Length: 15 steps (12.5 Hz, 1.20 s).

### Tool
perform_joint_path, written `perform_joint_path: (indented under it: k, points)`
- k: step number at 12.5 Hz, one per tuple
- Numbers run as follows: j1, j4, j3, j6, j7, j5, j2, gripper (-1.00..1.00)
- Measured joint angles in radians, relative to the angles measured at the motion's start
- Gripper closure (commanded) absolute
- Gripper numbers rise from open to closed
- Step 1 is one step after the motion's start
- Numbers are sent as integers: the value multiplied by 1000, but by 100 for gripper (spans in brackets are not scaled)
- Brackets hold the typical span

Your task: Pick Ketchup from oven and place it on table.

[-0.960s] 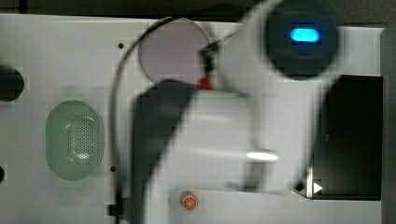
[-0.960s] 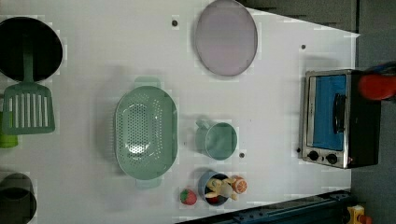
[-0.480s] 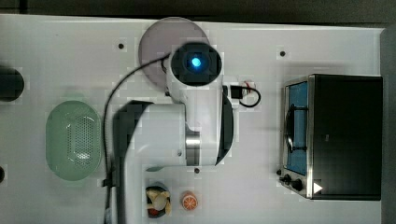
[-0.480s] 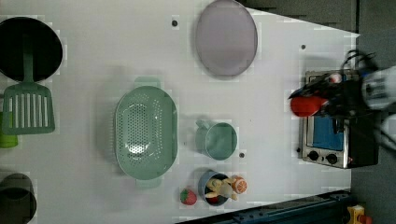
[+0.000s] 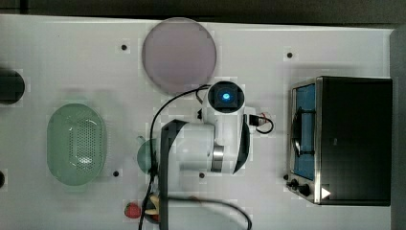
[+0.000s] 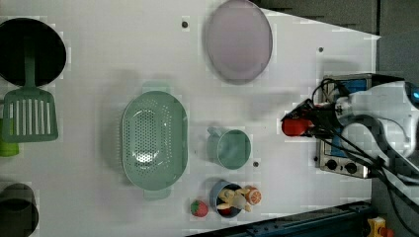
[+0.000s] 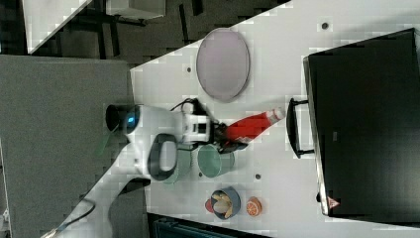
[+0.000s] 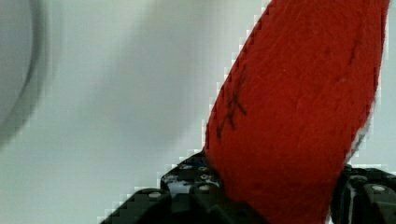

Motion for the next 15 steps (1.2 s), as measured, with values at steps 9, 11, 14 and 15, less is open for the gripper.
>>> perform_joint_path:
  k: [9, 11, 14, 15]
  points:
    - [-18, -23, 28, 148, -1, 21, 155, -100]
    - [-6, -8, 25, 146, -1, 20, 66, -100]
    - [5, 152, 21, -4, -2, 40, -70, -100]
    - [4, 209, 21, -50, -1, 28, -115, -100]
